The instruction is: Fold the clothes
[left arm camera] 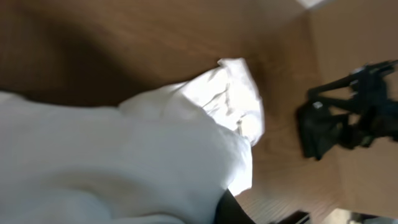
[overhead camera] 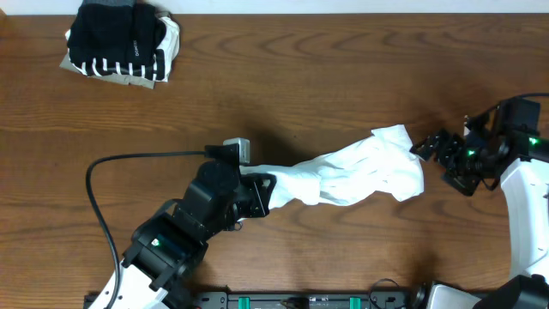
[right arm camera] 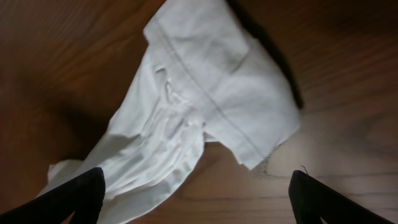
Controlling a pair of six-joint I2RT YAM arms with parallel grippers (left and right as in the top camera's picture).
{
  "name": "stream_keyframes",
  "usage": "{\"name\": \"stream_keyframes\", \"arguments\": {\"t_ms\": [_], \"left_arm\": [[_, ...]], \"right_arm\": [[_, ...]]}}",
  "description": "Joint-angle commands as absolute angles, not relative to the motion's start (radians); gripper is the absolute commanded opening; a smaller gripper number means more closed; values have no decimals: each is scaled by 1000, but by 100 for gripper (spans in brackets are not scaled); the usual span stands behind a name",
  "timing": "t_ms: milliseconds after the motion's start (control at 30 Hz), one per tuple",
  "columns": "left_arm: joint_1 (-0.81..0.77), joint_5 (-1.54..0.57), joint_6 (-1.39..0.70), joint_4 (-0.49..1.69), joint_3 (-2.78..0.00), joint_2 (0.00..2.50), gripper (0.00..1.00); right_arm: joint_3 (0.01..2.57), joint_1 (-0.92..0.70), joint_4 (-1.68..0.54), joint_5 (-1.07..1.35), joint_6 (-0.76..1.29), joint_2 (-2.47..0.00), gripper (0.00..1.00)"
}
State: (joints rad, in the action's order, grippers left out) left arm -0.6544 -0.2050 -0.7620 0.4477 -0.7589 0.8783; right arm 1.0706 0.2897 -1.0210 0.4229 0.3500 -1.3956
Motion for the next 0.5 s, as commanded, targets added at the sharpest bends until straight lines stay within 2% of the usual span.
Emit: {"name": "stream_keyframes", "arguments": {"t_ms": [0,67,467], "left_arm": [[-651,-190,-760,479,-769,899,13],[-651,-190,-760,498,-769,925,17],[-651,-202,-764,522,-769,1052,17]], "right_arm": [[1079,262,-1018,453,336,-1380,93],[1079,252,-1011,453,336,-1380,93],[1079,237,-1005,449,336,-1380,93]]}}
